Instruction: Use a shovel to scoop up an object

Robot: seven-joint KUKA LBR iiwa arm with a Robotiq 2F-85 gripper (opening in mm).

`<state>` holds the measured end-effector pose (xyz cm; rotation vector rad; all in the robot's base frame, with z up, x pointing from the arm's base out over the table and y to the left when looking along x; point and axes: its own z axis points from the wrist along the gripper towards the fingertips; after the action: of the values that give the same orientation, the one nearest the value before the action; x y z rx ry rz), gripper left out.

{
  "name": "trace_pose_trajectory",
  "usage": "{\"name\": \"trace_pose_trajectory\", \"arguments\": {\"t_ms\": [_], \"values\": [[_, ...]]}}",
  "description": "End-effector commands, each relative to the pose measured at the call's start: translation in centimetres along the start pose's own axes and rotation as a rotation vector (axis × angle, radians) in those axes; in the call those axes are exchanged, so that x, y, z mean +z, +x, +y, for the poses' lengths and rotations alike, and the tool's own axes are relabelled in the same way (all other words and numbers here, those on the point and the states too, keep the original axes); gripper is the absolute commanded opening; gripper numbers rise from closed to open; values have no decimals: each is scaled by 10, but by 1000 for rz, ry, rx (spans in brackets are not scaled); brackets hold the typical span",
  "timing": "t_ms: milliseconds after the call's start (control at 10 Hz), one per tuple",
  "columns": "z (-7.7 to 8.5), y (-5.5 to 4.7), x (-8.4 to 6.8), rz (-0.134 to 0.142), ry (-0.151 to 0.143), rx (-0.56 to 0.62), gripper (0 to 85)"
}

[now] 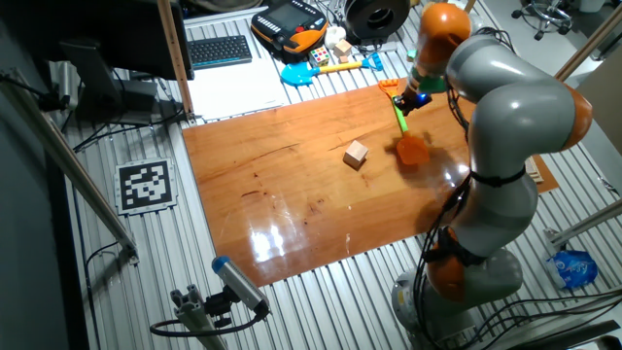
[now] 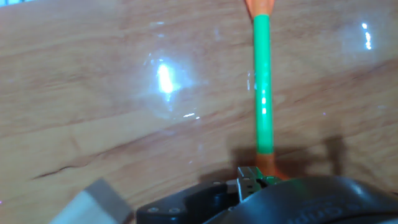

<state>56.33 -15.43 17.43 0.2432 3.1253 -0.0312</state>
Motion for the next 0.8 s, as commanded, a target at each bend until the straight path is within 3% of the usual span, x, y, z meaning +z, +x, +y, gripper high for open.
{"name": "trace_pose_trajectory", "arguments": {"t_ms": [0,100,200,400,700], "values": [[-26,-6,2,2,-2,-4,0],[-32,-10,3,6,-1,-9,0],[-40,-13,4,8,-1,-18,170],[-49,-13,8,8,-10,-26,170],[-48,-11,7,9,-10,-18,170]]}}
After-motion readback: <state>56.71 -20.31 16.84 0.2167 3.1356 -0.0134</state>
